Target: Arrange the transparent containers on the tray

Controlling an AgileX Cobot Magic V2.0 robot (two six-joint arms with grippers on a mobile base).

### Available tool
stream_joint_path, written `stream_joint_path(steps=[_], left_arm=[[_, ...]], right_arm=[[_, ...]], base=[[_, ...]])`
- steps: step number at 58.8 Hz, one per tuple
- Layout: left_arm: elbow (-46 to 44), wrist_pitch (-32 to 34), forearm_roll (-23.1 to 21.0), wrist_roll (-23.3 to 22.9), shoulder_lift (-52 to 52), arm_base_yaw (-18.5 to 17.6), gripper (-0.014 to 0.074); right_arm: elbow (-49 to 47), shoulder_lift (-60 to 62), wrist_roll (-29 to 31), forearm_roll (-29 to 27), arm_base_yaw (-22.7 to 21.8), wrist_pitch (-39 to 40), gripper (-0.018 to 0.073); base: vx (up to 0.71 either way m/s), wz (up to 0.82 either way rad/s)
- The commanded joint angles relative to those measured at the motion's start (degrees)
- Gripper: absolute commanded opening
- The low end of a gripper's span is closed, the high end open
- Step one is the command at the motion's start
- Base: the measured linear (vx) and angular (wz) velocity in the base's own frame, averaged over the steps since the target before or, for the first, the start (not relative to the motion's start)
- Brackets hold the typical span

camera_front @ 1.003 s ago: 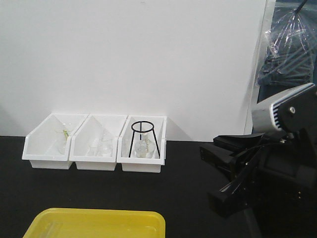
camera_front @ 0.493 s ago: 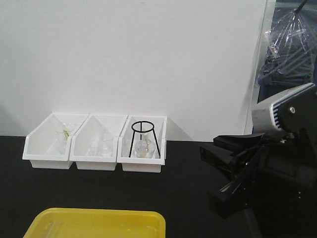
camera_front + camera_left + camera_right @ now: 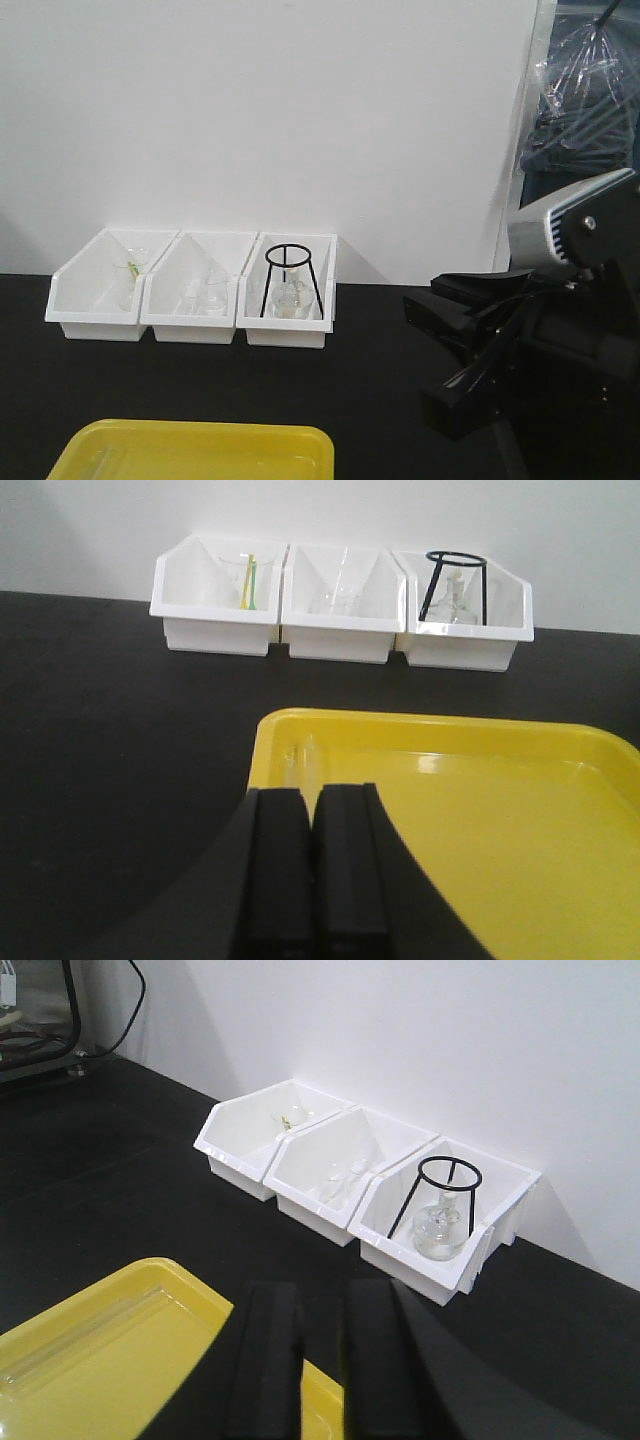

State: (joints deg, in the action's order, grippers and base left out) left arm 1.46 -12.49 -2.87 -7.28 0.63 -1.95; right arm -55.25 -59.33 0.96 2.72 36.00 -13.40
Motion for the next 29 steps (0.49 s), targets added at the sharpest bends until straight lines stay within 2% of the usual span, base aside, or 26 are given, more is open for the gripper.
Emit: stream_joint_path(steps=[1, 29], left_arm=[[1.84, 3.64, -0.61, -0.61, 0.59, 0.10, 0.0002], [1.84, 3.64, -0.66, -0.61, 0.59, 0.10, 0.0002]], right_arm=[[-1.79, 1.10, 0.09, 0.71, -0.04, 4.58, 0.0211], [-1.12, 1.10, 0.09, 0.69, -0.04, 4.61, 0.0211]], base=[[0.00, 0.00], [0.00, 0.00]])
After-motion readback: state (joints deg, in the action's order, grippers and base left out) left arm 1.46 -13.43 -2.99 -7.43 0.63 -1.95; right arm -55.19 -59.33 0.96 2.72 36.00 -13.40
